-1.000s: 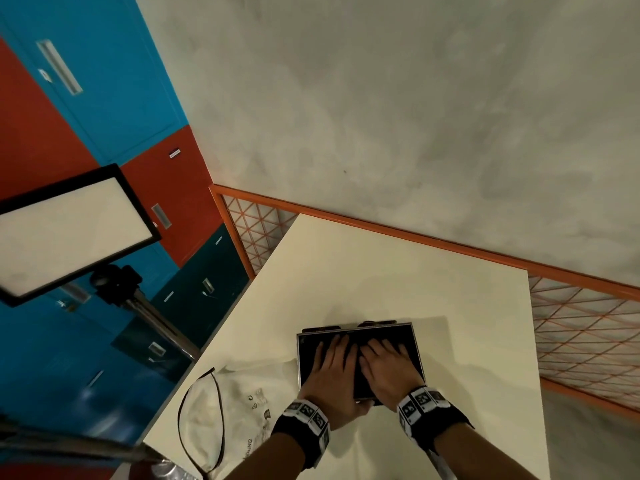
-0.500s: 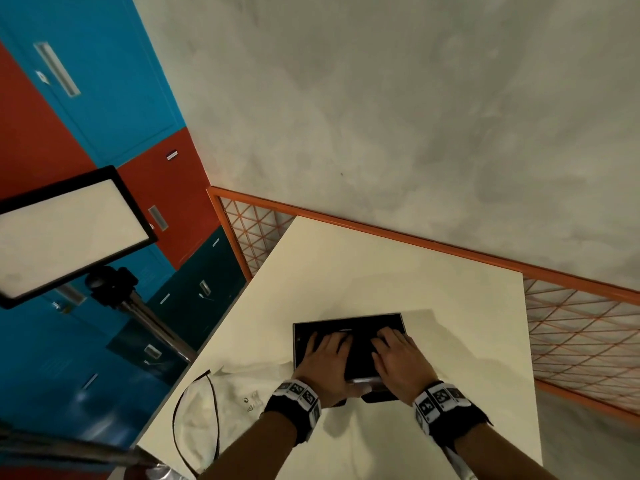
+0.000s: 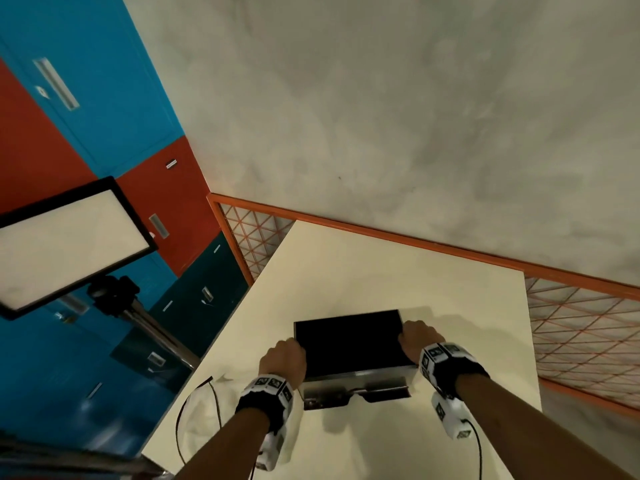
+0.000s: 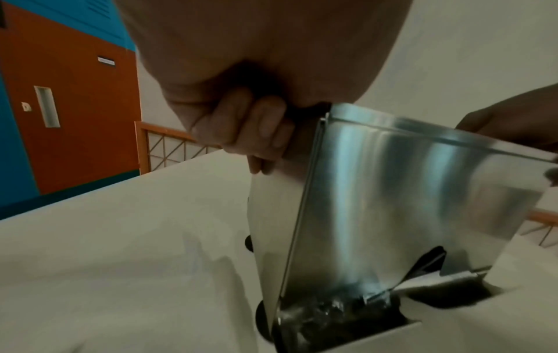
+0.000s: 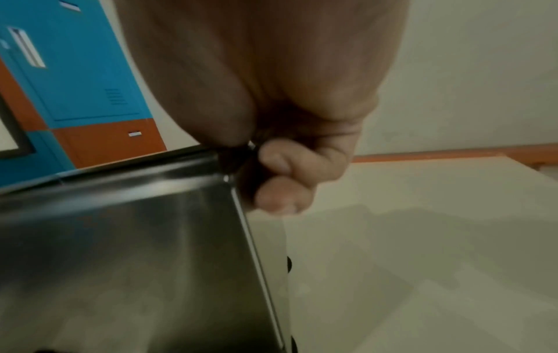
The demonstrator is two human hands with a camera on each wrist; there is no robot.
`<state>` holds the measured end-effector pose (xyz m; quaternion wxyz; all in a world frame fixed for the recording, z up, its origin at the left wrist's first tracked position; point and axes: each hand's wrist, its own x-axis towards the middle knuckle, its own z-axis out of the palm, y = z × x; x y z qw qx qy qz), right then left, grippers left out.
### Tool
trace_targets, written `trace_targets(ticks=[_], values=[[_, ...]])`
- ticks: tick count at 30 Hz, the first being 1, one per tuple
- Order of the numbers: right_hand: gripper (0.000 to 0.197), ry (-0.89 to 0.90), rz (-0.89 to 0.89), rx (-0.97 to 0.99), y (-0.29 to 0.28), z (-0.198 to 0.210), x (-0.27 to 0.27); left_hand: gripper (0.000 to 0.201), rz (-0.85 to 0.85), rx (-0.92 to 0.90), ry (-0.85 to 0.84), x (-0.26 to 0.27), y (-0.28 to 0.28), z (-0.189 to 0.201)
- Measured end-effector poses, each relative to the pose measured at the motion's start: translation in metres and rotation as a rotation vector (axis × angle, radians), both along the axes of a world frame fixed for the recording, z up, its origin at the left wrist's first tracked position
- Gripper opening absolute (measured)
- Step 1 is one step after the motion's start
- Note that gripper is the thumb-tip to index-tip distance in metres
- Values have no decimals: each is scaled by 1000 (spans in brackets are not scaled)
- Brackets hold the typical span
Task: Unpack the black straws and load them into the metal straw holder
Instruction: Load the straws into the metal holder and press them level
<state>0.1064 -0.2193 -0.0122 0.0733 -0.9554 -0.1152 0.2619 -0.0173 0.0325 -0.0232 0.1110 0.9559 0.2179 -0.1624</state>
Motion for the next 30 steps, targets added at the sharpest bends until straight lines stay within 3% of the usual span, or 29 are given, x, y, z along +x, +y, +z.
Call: trace_targets(ticks=[5,9,17,22,26,30], values=[[17,-245,-19,27,-10,12,-36,21,7,-22,-172,-26,-4,14],[19,-189,-37,51,-16,9,-49,16,2,-52,-167,-35,-8,13],[8,-349,-27,65,-30,24,-69,18,-30,-63,-258,-52,-17,25],[17,-236,-62,35,-24,23,-55,24,-7,-89,-198,-31,-17,21],[18,-268,-15,-4,-17,46,-55,18,74,-213,-201,-40,-17,9],[30,-402,173,-103,19,79,-64,20,203,-301,-185,-59,-15,-3]])
